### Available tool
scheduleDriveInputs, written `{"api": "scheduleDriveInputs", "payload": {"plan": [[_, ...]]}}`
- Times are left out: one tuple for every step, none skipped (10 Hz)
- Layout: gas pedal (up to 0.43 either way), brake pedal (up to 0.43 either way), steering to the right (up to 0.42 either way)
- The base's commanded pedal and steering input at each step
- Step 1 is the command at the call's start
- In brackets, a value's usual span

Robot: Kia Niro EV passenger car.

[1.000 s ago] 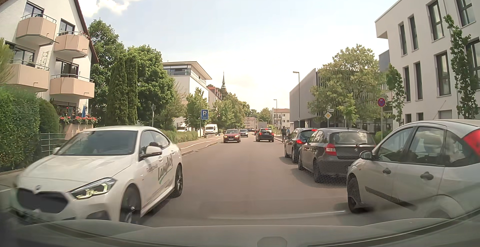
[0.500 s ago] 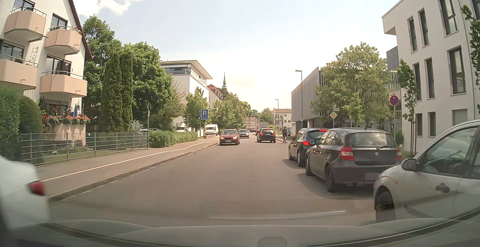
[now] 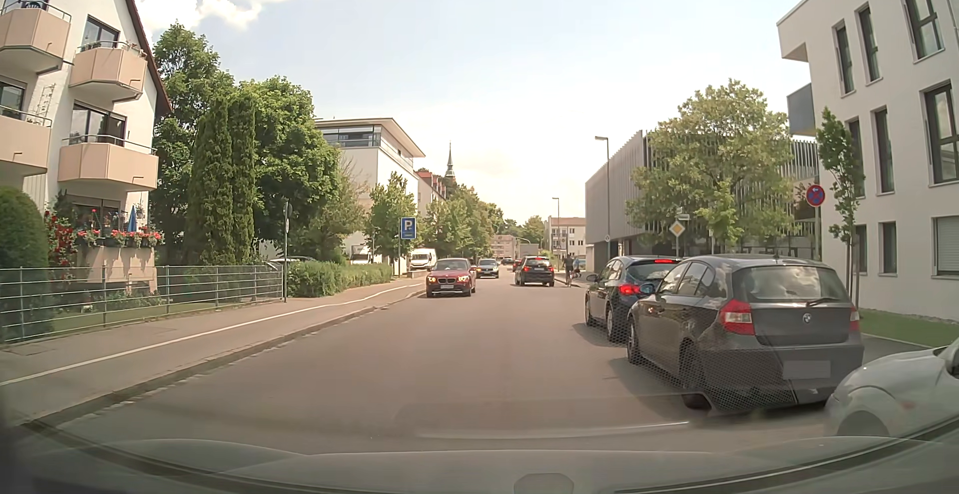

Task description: Follow the waypoints while adhering to traffic rules and regulations

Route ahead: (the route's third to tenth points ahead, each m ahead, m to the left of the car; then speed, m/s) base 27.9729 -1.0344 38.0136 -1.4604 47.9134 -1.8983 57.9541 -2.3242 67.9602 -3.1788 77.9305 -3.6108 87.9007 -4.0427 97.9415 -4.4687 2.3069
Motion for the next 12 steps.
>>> {"api": "scheduleDriveInputs", "payload": {"plan": [[0.000, 0.091, 0.001], [0.000, 0.091, 0.007], [0.000, 0.091, 0.011], [0.000, 0.091, 0.015], [0.000, 0.085, 0.017], [0.000, 0.079, 0.023], [0.000, 0.079, 0.028], [0.000, 0.079, 0.028], [0.000, 0.079, 0.030], [0.000, 0.073, 0.033], [0.000, 0.073, 0.032], [0.000, 0.073, 0.029]]}}
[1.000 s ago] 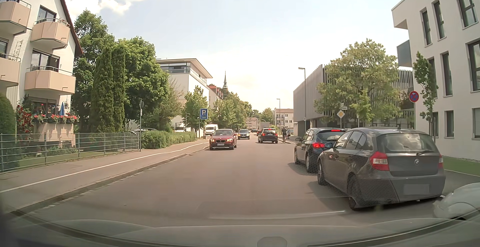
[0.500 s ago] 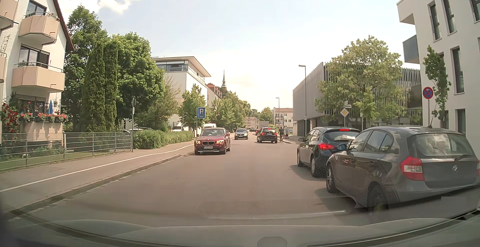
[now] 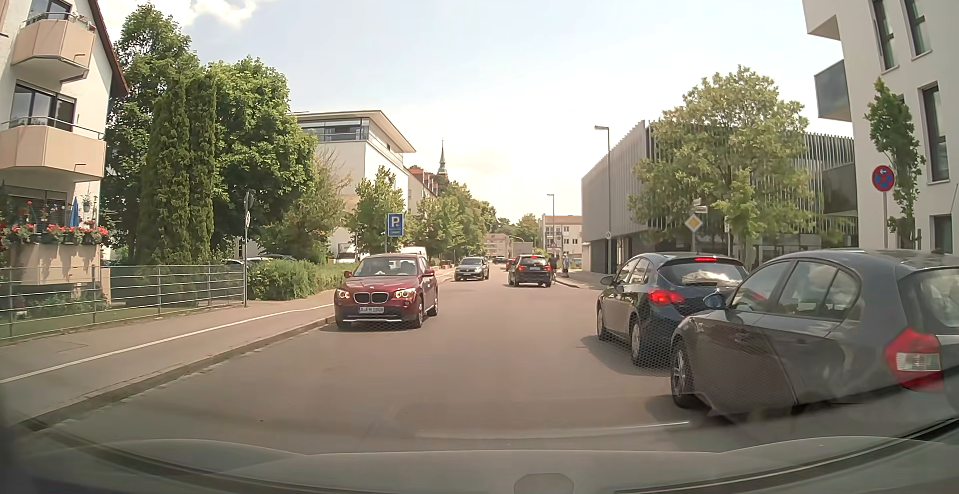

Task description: Follow the waypoints while adhering to traffic rules and regulations

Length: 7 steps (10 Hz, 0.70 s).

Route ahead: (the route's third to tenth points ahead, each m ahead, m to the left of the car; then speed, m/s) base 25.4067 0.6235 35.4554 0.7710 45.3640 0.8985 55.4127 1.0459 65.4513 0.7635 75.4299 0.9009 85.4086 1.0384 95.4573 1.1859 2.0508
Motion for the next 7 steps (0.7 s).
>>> {"api": "scheduleDriveInputs", "payload": {"plan": [[0.000, 0.073, 0.023], [0.000, 0.073, 0.013], [0.000, 0.073, 0.010], [0.000, 0.073, 0.008], [0.000, 0.073, 0.006], [0.000, 0.073, 0.004], [0.000, 0.073, 0.001]]}}
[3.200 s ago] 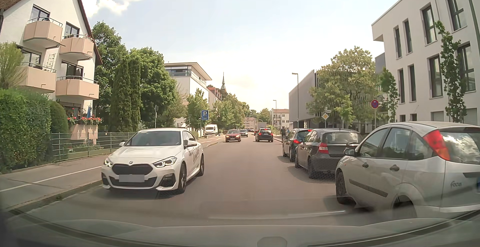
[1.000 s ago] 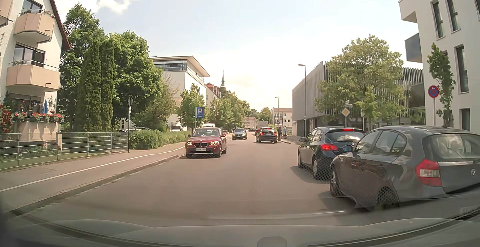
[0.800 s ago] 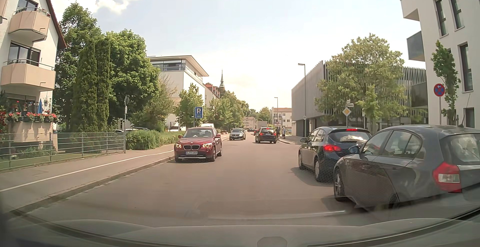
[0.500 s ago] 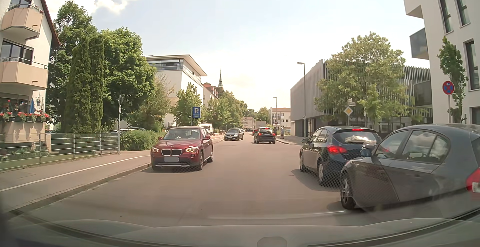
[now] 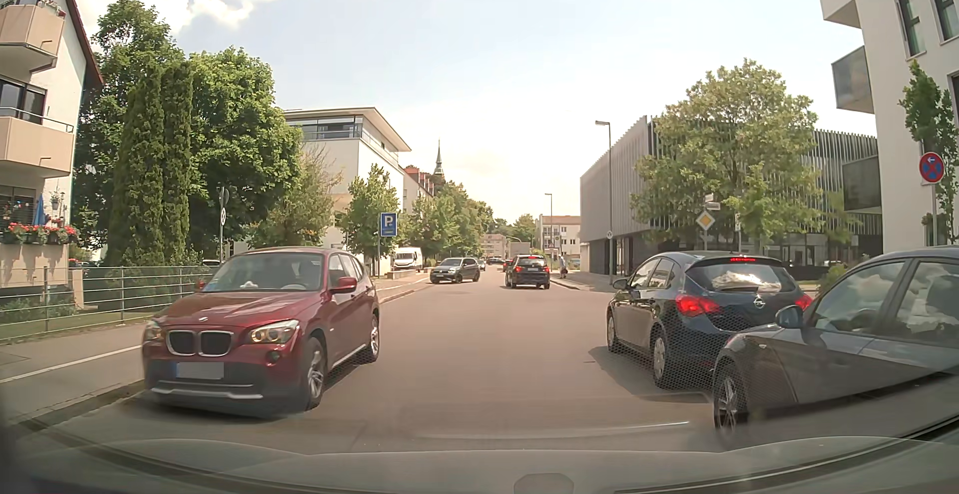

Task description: Follow the waypoints while adhering to traffic rules and regulations

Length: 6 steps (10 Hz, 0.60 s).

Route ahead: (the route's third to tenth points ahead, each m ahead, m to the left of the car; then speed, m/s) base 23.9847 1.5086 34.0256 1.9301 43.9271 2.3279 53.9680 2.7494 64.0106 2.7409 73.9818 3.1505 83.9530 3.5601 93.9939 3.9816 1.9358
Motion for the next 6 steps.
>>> {"api": "scheduleDriveInputs", "payload": {"plan": [[0.000, 0.073, -0.003], [0.000, 0.067, -0.007], [0.000, 0.037, -0.011], [0.000, 0.000, -0.018], [0.000, 0.000, -0.025], [0.000, 0.000, -0.030]]}}
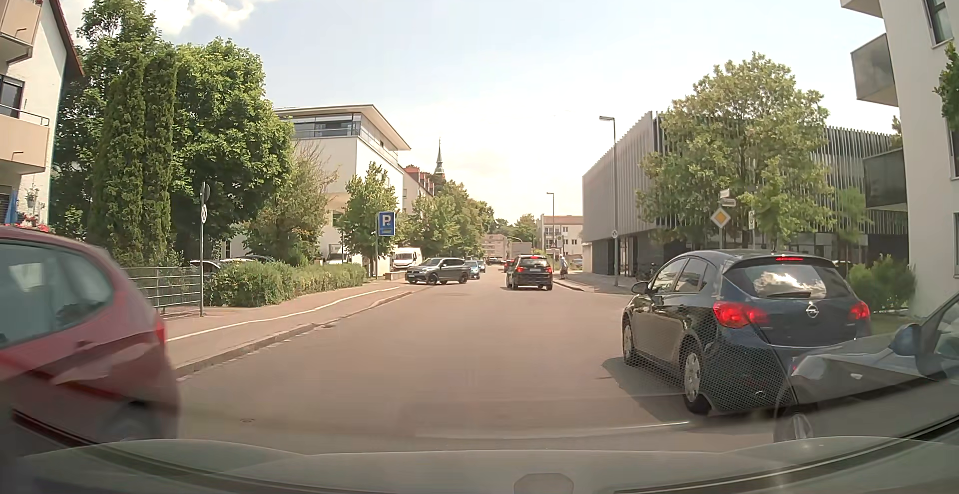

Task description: Follow the waypoints while adhering to traffic rules and regulations

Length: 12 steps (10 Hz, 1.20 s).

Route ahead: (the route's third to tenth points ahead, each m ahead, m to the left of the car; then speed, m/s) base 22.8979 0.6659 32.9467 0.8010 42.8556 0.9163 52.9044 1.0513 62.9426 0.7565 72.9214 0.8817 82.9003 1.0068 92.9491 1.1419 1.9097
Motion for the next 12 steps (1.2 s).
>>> {"api": "scheduleDriveInputs", "payload": {"plan": [[0.000, 0.000, -0.036], [0.000, 0.000, -0.041], [0.000, 0.000, -0.045], [0.079, 0.000, -0.050], [0.098, 0.000, -0.052], [0.098, 0.000, -0.052], [0.098, 0.000, -0.052], [0.098, 0.000, -0.052], [0.098, 0.000, -0.052], [0.098, 0.000, -0.052], [0.098, 0.000, -0.052], [0.098, 0.000, -0.052]]}}
